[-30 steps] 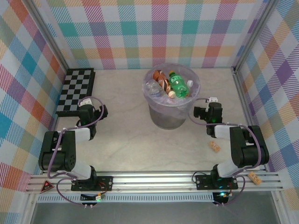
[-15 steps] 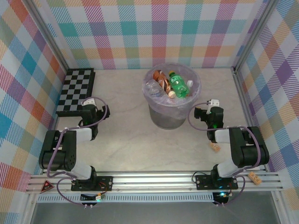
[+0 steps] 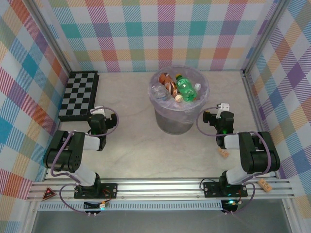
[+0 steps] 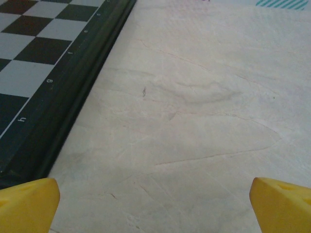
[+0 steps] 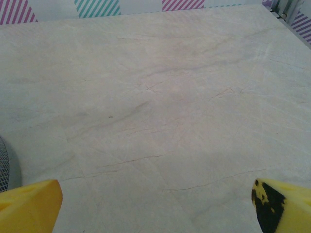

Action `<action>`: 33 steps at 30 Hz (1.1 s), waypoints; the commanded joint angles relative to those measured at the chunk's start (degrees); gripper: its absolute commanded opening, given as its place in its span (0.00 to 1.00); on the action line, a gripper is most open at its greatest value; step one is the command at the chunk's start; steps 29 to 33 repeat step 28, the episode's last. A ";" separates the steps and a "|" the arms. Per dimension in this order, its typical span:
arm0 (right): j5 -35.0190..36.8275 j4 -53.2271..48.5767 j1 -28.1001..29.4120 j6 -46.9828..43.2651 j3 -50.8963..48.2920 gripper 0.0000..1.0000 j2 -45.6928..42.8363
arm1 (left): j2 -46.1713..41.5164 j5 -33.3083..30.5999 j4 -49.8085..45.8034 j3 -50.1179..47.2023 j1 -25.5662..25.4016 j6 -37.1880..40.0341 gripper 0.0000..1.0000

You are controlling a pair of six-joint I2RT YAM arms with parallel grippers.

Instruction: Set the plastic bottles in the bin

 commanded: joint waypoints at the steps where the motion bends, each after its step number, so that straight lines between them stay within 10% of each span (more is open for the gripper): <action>1: -0.95 2.11 -0.32 0.51 0.11 1.00 -0.03 | -0.04 -0.81 3.08 -0.11 -0.27 1.03 1.00; 33: -1.02 2.12 -0.37 0.40 0.07 0.99 -0.13 | -0.05 -0.79 3.08 -0.16 -0.31 1.04 1.00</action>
